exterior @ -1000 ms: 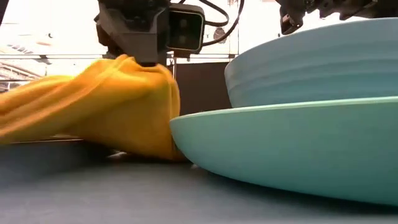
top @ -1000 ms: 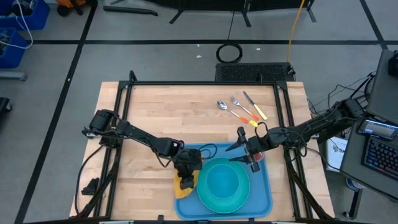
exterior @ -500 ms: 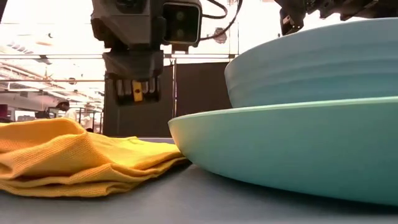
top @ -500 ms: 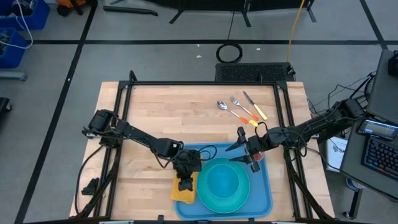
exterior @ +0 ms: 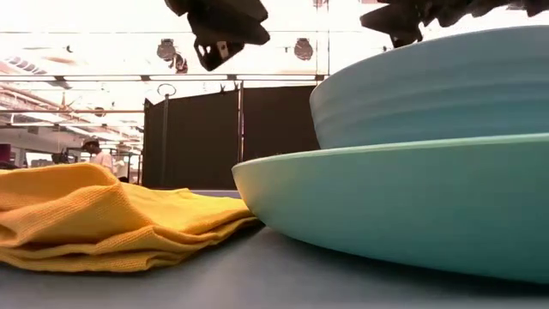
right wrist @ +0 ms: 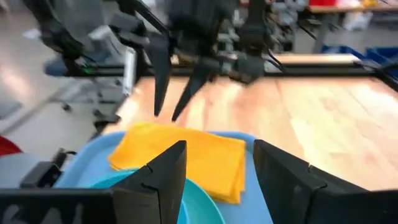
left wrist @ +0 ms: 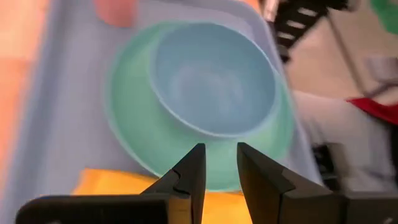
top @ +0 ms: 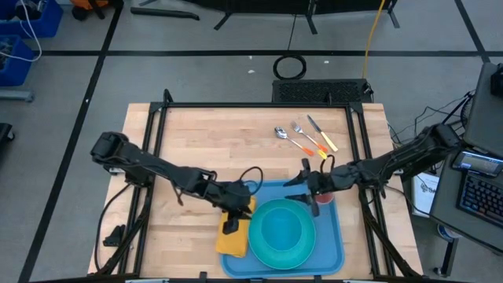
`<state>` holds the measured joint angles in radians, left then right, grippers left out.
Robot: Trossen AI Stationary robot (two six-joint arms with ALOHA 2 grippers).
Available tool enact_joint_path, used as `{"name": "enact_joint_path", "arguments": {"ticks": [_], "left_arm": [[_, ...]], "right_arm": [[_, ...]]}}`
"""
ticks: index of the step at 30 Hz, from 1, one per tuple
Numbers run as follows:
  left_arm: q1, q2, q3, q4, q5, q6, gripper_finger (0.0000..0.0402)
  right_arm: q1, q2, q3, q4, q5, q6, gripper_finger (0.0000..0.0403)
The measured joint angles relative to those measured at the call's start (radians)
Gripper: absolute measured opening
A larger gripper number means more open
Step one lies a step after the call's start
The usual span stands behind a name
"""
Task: Set up tray
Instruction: Adjust the blue plate on the blue serving tray
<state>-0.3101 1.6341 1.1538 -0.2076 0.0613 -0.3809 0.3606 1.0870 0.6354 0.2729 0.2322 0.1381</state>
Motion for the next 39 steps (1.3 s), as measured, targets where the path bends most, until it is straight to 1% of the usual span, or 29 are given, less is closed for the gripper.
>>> {"name": "enact_joint_path", "arguments": {"ticks": [2,7,10,12,15,17,20,26,31,34,39], "left_arm": [[-0.001,-0.014,0.000,-0.032,-0.064,0.031,0.0093],[-0.014,-0.020,0.000,-0.077,-0.212,0.051,0.0093],[-0.026,-0.020,0.000,-0.079,-0.256,0.070,0.0093],[-0.031,-0.020,0.000,-0.079,-0.261,0.085,0.0093],[-0.040,-0.020,0.000,-0.081,-0.264,0.095,0.0093],[-0.043,-0.020,0.000,-0.081,-0.268,0.101,0.0093],[-0.046,-0.020,0.000,-0.081,-0.276,0.113,0.0093],[-0.046,-0.020,0.000,-0.080,-0.281,0.141,0.0093],[-0.046,-0.020,0.000,-0.079,-0.281,0.154,0.0093],[-0.046,-0.020,0.000,-0.079,-0.281,0.166,0.0093],[-0.045,-0.020,0.000,-0.079,-0.281,0.170,0.0093]], "right_arm": [[0.014,0.000,0.048,-0.089,0.032,0.027,0.0178],[0.038,0.000,0.158,-0.346,0.033,0.194,0.0178],[0.055,0.000,0.204,-0.481,0.031,0.305,0.0178],[0.069,0.000,0.237,-0.551,0.026,0.382,0.0178],[0.087,0.000,0.288,-0.629,-0.021,0.502,0.0178],[0.101,0.000,0.309,-0.662,-0.034,0.582,0.0178],[0.120,0.004,0.331,-0.691,-0.080,0.691,0.0178],[0.153,0.062,0.364,-0.863,-0.161,0.917,0.0178],[0.196,0.128,0.365,-0.875,-0.264,1.081,0.0178],[0.224,0.155,0.366,-0.864,-0.287,1.155,0.0178],[0.281,0.190,0.366,-0.899,-0.290,1.284,0.0178]]}}
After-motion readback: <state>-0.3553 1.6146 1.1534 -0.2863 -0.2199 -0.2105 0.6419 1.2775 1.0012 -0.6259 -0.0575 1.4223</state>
